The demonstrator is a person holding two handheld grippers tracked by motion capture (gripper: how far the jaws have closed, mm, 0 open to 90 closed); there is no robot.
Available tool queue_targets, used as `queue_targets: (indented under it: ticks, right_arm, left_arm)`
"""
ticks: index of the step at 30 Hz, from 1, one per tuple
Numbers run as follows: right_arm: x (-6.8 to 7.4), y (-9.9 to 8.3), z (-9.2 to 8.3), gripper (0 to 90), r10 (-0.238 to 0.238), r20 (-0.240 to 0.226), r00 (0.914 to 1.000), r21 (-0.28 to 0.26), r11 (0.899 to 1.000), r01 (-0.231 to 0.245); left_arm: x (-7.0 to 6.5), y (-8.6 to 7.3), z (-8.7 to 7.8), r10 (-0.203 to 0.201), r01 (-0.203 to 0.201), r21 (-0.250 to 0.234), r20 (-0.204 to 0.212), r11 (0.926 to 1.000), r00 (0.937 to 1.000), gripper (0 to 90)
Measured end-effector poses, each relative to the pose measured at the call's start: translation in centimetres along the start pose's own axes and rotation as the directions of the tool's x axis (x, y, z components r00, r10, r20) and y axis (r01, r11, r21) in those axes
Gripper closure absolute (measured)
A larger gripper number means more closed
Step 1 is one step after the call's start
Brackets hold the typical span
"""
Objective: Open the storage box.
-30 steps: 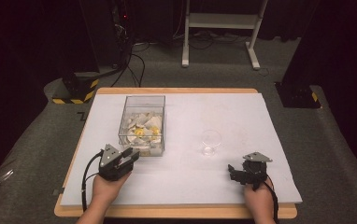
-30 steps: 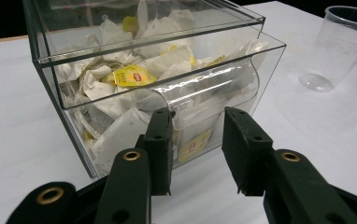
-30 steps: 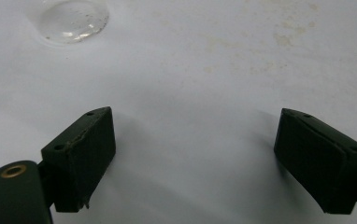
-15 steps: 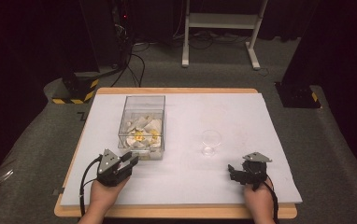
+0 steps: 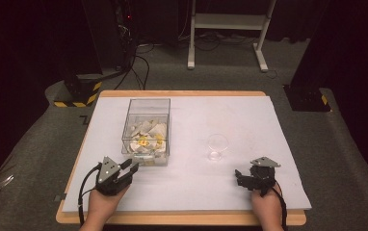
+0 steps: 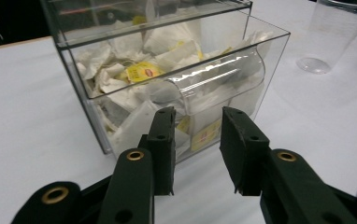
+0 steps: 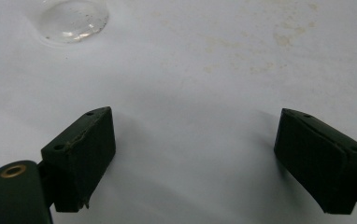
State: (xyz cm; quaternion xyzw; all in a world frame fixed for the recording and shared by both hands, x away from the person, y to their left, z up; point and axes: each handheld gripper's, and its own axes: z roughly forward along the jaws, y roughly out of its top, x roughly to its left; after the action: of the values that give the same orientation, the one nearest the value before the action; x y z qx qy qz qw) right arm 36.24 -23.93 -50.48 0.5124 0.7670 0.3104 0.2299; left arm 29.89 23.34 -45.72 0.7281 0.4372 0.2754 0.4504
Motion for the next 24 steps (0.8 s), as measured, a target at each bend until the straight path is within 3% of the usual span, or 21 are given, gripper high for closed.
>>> queue_targets:
  ticks: [15, 24]
  right_arm:
    - [0.0, 0.0, 0.0, 12.5, 0.002, -0.001, 1.0, 0.002, 1.0, -0.002]
    - [0.0, 0.0, 0.0, 12.5, 0.002, -0.001, 1.0, 0.001, 1.0, -0.002]
  left_arm:
    - [2.2, 0.3, -1.7, -0.039, 0.036, -0.036, -0.081, 0.9987, 0.996, 66.6]
    - [3.0, 1.8, -1.5, -0.055, 0.047, -0.073, -0.106, 0.9962, 0.9928, 68.7]
